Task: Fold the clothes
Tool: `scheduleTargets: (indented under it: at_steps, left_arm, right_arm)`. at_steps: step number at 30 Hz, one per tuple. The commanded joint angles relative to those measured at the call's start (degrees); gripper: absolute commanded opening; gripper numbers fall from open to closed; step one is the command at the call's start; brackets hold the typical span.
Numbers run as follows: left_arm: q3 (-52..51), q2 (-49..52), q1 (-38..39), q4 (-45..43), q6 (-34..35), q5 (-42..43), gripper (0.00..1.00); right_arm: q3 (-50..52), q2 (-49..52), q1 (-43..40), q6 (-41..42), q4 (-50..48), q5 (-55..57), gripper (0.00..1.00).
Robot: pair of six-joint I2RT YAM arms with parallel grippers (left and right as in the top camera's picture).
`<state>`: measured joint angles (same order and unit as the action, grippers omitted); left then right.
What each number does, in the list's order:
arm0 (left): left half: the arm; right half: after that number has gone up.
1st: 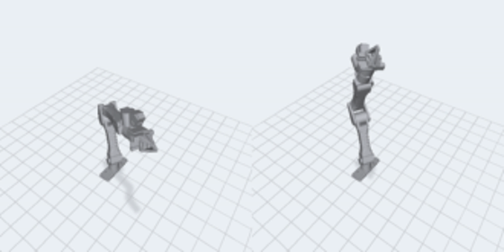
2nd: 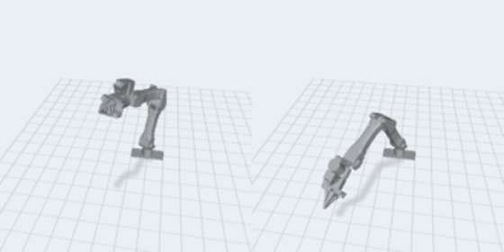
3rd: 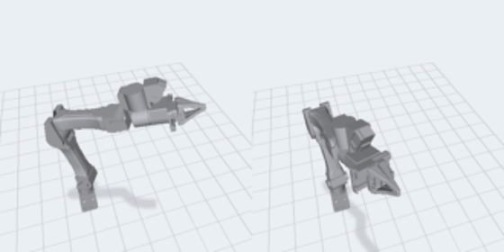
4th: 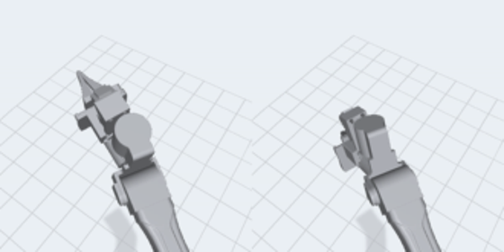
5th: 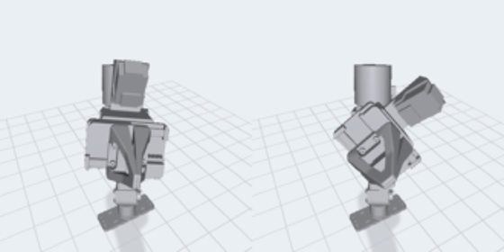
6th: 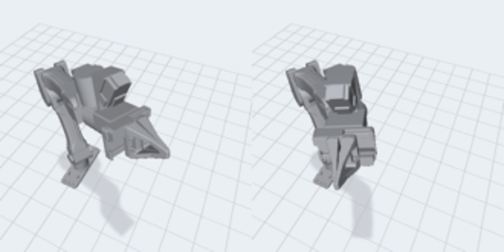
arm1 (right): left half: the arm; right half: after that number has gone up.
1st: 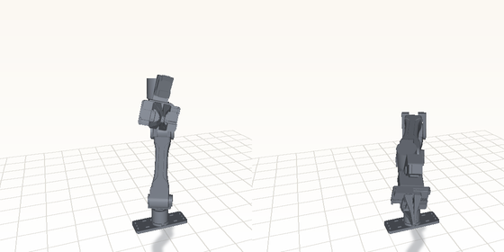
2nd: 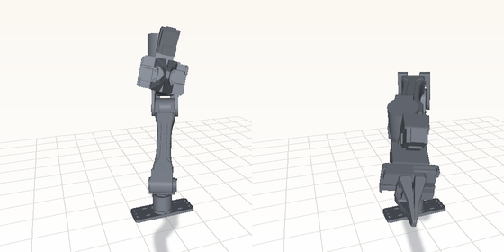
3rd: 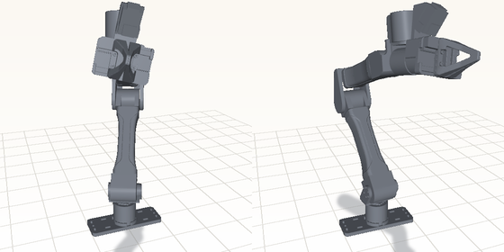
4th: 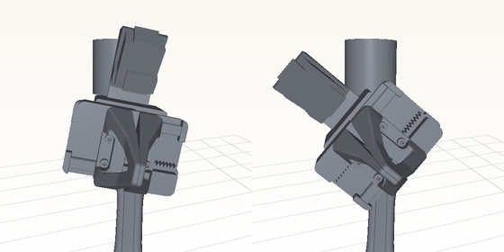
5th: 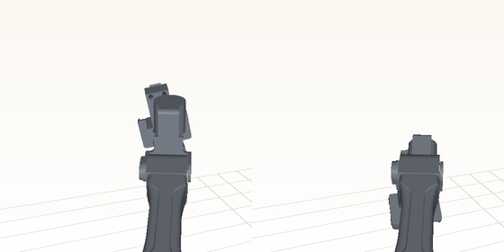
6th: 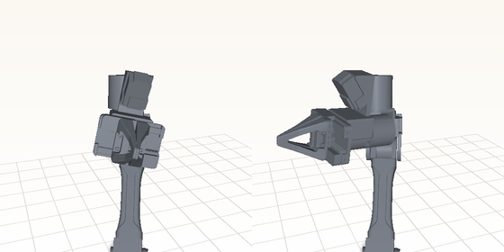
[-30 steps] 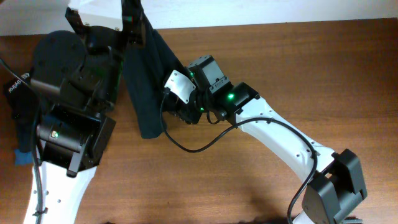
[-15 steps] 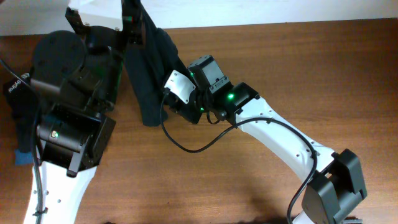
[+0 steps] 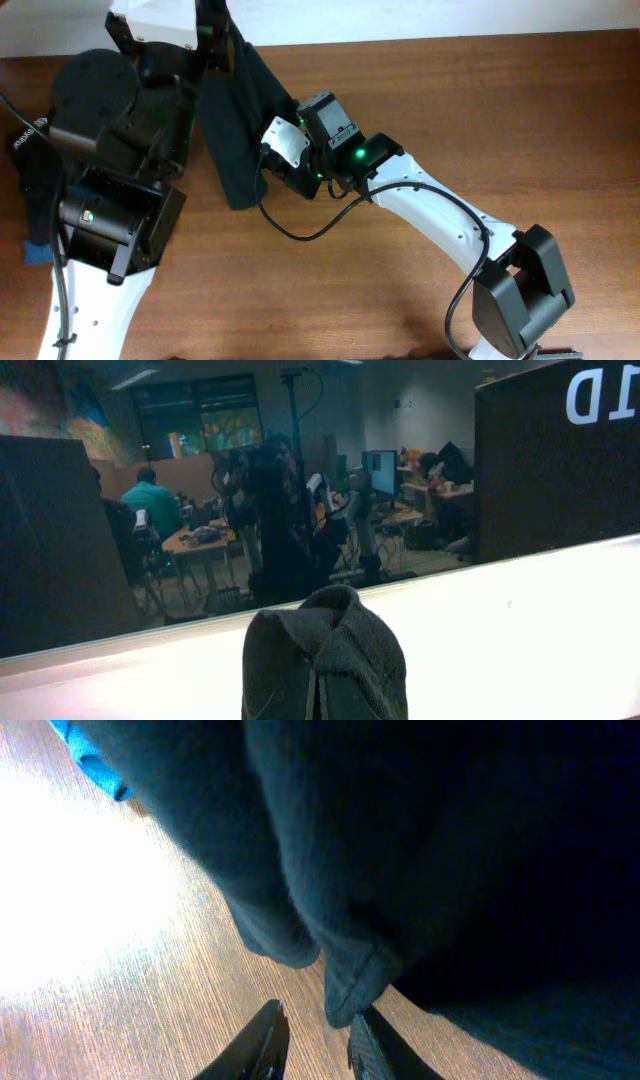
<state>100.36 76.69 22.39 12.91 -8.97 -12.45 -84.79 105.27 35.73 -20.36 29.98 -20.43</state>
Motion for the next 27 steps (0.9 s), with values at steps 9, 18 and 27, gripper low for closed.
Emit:
scheduleTargets:
  at_steps: [9, 18, 27]
  left_arm:
    - [0.7, -1.4, 0.13, -0.24, 0.11, -0.61, 0.01]
    - [0.7, -1.4, 0.13, -0.24, 0.11, -0.61, 0.01]
    - [0.7, -1.4, 0.11, 1.57, -1.46, -1.11, 0.01]
  right_arm:
    - [0.26, 0.33, 0.44, -0.17, -2.21, -0.31, 0.38]
    - [0.26, 0.33, 0.44, -0.15, -4.31, -0.28, 0.04]
    - [0.26, -0.87, -0.15, 2.89, -0.13, 3.58, 0.04]
